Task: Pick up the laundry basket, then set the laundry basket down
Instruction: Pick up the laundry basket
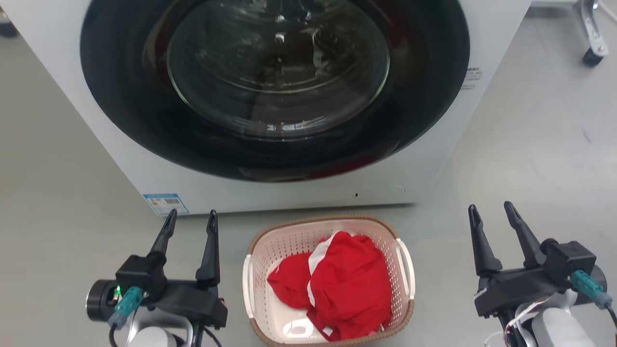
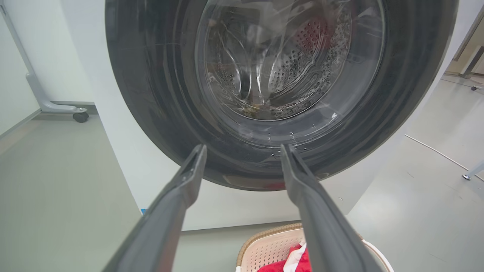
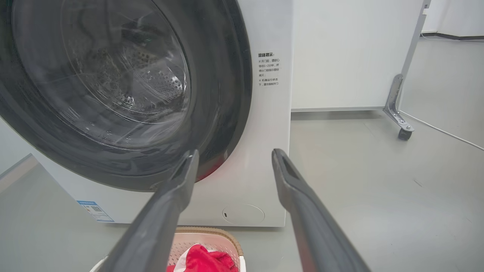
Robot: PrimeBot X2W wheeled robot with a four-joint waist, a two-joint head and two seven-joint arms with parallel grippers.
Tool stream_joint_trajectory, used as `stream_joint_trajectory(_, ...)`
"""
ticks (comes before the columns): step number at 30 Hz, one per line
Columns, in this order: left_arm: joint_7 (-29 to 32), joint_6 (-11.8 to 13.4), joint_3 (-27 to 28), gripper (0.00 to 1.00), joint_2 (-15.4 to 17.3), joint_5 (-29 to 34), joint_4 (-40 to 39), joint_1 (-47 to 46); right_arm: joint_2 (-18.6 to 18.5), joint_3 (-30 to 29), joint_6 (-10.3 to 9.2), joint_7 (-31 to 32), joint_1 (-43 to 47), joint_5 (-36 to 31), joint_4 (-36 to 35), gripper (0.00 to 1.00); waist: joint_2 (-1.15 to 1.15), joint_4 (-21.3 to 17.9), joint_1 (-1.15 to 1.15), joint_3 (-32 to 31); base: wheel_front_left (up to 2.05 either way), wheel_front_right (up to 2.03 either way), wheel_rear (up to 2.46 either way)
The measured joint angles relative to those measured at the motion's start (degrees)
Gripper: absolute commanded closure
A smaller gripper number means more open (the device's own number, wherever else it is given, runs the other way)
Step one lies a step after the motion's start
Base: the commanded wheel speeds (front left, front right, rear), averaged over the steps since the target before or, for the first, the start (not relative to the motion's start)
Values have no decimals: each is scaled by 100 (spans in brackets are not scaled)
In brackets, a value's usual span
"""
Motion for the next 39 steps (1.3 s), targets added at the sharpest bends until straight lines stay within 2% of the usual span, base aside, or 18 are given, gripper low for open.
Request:
stream_joint_trajectory(9, 133, -7, 1, 0, -125, -49, 79, -554, 0, 2, 26, -1, -502, -59, 204, 0, 0, -2, 1, 764, 0, 0, 0)
stream_joint_trajectory(18, 255, -145, -34, 0, -192, -175, 370, -1140, 1, 5, 57, -1, -1027, -62, 441, 0, 0, 3, 1, 1520, 0, 0, 0)
stream_joint_trajectory(28, 643, -330, -49, 0, -275, -333, 1015, -1922, 38, 76, 84, -15, -1789, -112, 838, 0, 0, 27, 1, 2380, 0, 0, 0)
stream_joint_trajectory(35, 921, -602, -124, 0, -345, -423, 1680, -2429, 107, 201, 125, -26, -2268, -123, 1355, 0, 0, 27, 1, 2900, 0, 0, 0)
stream_joint_trajectory(39, 1077, -667, -164, 0, -370, -508, 2081, -2636, 149, 296, 154, -41, -2465, -162, 1673, 0, 0, 24, 0, 3105, 0, 0, 0)
